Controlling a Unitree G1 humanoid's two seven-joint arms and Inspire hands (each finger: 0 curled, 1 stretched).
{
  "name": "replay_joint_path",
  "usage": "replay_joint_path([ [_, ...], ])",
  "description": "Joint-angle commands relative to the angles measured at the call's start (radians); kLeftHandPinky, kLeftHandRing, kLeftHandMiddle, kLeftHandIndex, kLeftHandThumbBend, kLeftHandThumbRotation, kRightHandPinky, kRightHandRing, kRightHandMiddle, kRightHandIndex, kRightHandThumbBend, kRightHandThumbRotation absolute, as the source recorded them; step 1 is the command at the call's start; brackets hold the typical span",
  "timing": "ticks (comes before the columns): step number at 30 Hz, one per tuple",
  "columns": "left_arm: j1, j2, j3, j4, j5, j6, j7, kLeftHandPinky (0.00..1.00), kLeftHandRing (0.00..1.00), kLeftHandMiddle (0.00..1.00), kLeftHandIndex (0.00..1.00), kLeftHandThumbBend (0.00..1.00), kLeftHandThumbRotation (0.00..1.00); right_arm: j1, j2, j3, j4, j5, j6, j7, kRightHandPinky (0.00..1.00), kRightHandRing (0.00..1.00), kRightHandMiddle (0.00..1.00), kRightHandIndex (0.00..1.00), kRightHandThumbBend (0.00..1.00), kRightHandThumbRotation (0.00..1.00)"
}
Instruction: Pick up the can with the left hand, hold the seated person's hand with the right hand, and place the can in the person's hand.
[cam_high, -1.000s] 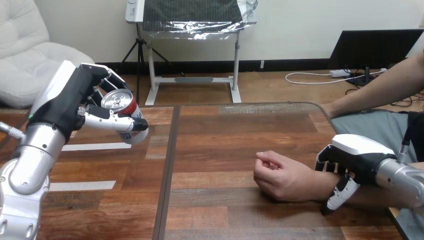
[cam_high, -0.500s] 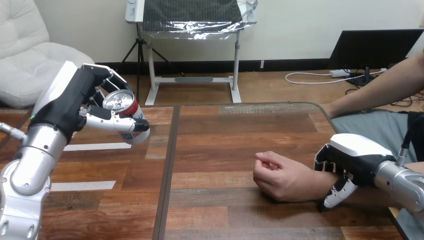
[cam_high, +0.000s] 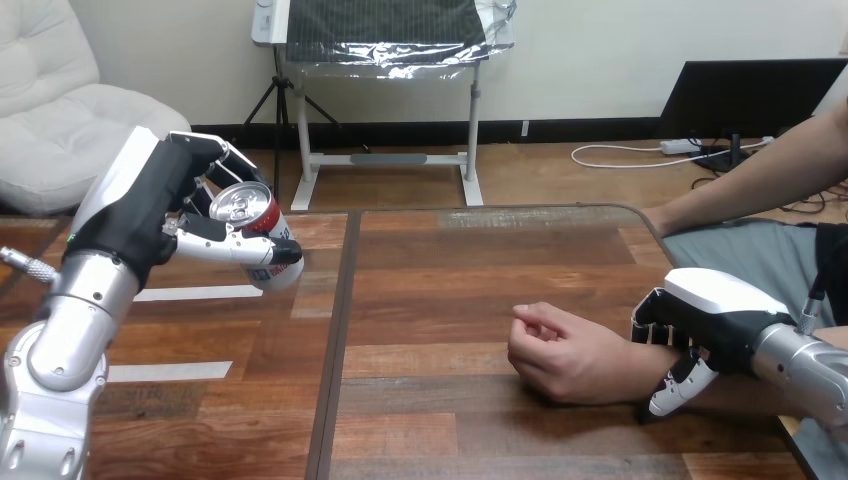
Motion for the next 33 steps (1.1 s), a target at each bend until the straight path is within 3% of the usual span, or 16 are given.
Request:
replay_joint_path([
  [1,-0.091,-0.009,0.001,0.009,-0.004,-0.019,0.025,0.22,0.26,0.38,0.42,0.82,0.00,0.026,0.053,0.008,0.032,0.022,0.000,0.016,0.33,0.37,0.44,0.42,0.79,0.00],
  [5,-0.099,-0.015,-0.002,0.038,-0.008,-0.053,0.029,0.23,0.26,0.38,0.42,0.81,0.00,0.015,0.051,-0.001,0.046,0.027,-0.015,0.009,0.33,0.38,0.44,0.43,0.79,0.00],
  [13,-0.115,-0.031,-0.009,0.066,-0.007,-0.055,0.027,0.25,0.28,0.38,0.42,0.81,0.00,0.004,0.045,-0.022,0.045,0.042,-0.027,0.001,0.30,0.35,0.41,0.42,0.81,0.00],
  [16,-0.123,-0.037,-0.014,0.079,-0.004,-0.054,0.028,0.25,0.29,0.38,0.42,0.81,0.00,0.001,0.042,-0.028,0.050,0.044,-0.043,-0.023,0.30,0.34,0.40,0.42,0.82,0.00],
  [28,-0.162,-0.066,-0.038,0.172,0.000,-0.103,0.051,0.21,0.24,0.37,0.41,0.82,0.00,-0.026,0.034,-0.056,0.043,0.089,-0.032,0.000,0.29,0.34,0.40,0.41,0.82,0.00],
  [33,-0.185,-0.077,-0.059,0.231,0.013,-0.144,0.070,0.18,0.21,0.36,0.41,0.83,0.00,-0.037,0.029,-0.068,0.042,0.107,-0.053,-0.009,0.29,0.33,0.39,0.40,0.83,0.00],
])
